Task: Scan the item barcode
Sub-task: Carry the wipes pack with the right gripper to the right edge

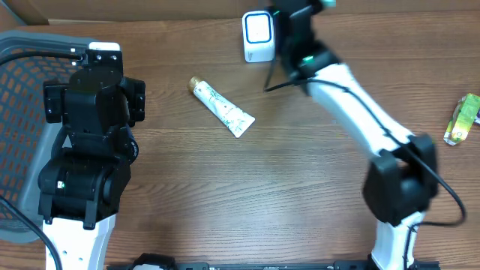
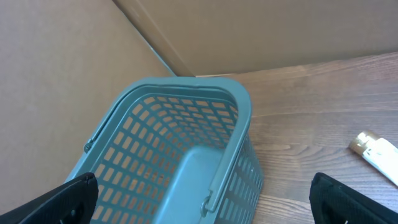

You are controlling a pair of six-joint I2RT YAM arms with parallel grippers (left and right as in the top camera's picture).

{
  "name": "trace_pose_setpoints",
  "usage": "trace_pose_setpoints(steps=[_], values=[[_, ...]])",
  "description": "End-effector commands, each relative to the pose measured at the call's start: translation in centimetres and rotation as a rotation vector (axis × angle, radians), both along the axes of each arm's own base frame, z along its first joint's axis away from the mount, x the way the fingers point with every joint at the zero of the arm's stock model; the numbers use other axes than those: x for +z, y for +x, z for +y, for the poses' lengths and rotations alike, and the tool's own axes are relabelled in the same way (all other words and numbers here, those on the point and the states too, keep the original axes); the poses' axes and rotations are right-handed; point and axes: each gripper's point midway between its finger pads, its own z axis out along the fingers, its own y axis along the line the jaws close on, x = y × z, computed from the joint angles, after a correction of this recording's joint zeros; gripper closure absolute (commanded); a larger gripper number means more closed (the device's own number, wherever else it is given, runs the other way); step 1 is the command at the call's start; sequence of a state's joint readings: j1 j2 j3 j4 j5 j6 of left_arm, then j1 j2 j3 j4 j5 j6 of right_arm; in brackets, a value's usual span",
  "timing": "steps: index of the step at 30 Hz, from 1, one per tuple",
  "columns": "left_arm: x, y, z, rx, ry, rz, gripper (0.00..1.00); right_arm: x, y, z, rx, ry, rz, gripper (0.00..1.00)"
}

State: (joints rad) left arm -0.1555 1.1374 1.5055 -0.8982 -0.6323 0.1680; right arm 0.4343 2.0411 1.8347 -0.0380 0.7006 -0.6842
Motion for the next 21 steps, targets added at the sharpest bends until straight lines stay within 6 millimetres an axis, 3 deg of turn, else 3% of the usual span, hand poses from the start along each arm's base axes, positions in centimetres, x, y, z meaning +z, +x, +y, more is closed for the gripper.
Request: trace_pose_setpoints(steps=[1, 8, 14, 15, 17, 18, 19, 21], values=[[0.1, 0.1, 0.0, -0.005, 0.005, -0.001, 0.01, -2.9, 0.5, -10.8, -0.253, -0.006, 0.101, 0.96], [0.1, 0.1, 0.0, -0.005, 0.005, -0.001, 0.00, -10.7, -1.7, -27.4, -0.430, 0.307, 0.315, 0.96], [0.1, 0.1, 0.0, -0.005, 0.005, -0.001, 0.00, -14.0, -7.0, -40.7, -0.640, 0.520, 0.323, 0.95], [0.1, 0.1, 0.0, -0.005, 0.005, -0.001, 0.00, -14.2, -8.2, -42.7, -0.681, 0.552, 0.309, 0.88], [0.1, 0.1, 0.0, -0.005, 0.005, -0.001, 0.00, -14.4, -10.1, -45.9, -0.737, 0.632, 0.276, 0.53], [0.1, 0.1, 0.0, -0.005, 0.005, -0.001, 0.01, -14.5, -11.0, -47.3, -0.749, 0.688, 0.260, 0.44], [0.1, 0.1, 0.0, -0.005, 0.005, -0.001, 0.00, -14.5, -11.6, -48.0, -0.743, 0.725, 0.254, 0.37], [0.1, 0.1, 0.0, -0.005, 0.005, -0.001, 0.00, -14.1, -12.3, -48.7, -0.687, 0.808, 0.245, 0.08]])
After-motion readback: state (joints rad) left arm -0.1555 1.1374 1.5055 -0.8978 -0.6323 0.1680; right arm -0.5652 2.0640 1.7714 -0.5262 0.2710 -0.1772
